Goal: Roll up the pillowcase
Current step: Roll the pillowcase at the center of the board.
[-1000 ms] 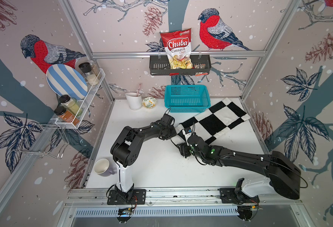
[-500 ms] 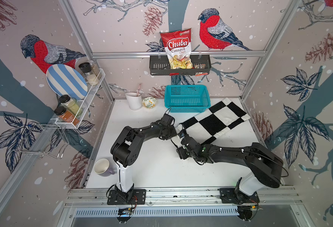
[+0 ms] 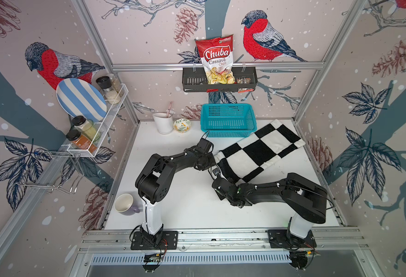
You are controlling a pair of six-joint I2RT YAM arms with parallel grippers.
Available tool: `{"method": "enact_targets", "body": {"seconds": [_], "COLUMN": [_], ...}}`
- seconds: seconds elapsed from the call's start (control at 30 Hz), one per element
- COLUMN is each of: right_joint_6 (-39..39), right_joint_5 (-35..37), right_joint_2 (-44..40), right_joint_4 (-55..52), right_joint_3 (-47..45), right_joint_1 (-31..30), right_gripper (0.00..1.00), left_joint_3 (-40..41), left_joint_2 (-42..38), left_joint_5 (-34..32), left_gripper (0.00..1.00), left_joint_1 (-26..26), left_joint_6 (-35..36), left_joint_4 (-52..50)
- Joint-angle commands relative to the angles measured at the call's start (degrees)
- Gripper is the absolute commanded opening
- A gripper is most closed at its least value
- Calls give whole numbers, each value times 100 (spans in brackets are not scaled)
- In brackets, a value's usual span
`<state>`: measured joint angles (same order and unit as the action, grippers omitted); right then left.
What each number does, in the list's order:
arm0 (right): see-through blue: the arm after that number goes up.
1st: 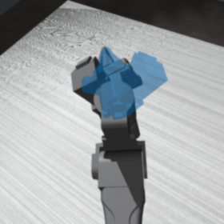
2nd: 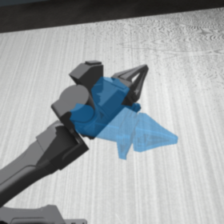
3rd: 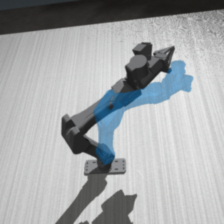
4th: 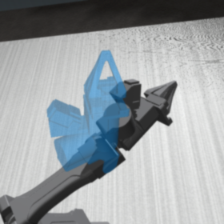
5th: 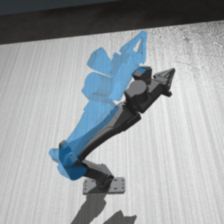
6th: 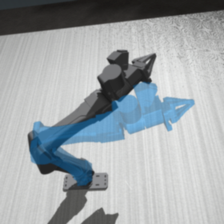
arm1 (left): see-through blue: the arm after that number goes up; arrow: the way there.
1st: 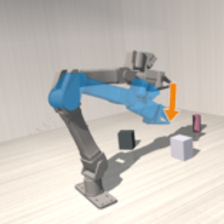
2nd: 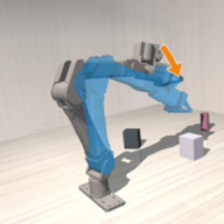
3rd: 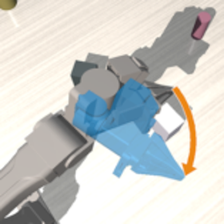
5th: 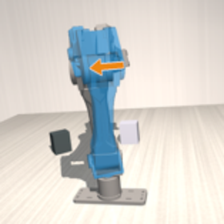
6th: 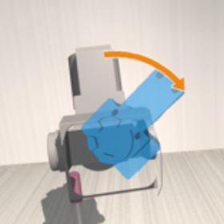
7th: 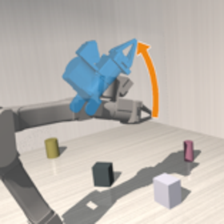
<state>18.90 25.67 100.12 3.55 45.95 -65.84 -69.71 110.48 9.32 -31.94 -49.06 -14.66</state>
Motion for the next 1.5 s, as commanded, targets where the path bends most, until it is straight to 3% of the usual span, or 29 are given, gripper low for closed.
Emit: {"method": "enact_targets", "body": {"seconds": [0.0,0.17,0.3,0.53,0.8,1.23,1.37,1.47], "right_joint_6": [563,1429,2135,3180,3740,3375,3012,2662], "right_joint_5": [-1093,-2357,-3254,-4413,-5190,-5435,-5217,-4738], "right_joint_2": [-186,-726,-1157,-1508,-1177,-1272,-1500,-1861], "right_joint_4": [-200,687,1557,2822,3777,3267,2636,1879], "right_joint_3": [-53,-526,-1163,-2144,-2687,-2649,-2478,-2318], "right_joint_1": [12,390,962,1910,2524,2997,3007,2991], "right_gripper": [0,0,0,0,0,0,23,49], "left_joint_3": [-253,-698,-706,233,309,-1118,-1336,-1380], "left_joint_2": [-184,-586,-888,-1418,-1016,416,718,787], "left_joint_5": [-387,-732,-725,-93,87,-382,-473,-493], "left_gripper": [62,77,76,65,47,45,45,45], "left_joint_1": [21,83,93,-56,-577,-743,-761,-769], "left_joint_6": [271,574,614,291,160,161,124,111], "left_joint_4": [-547,-1001,-1011,9,578,-558,-806,-803]}}
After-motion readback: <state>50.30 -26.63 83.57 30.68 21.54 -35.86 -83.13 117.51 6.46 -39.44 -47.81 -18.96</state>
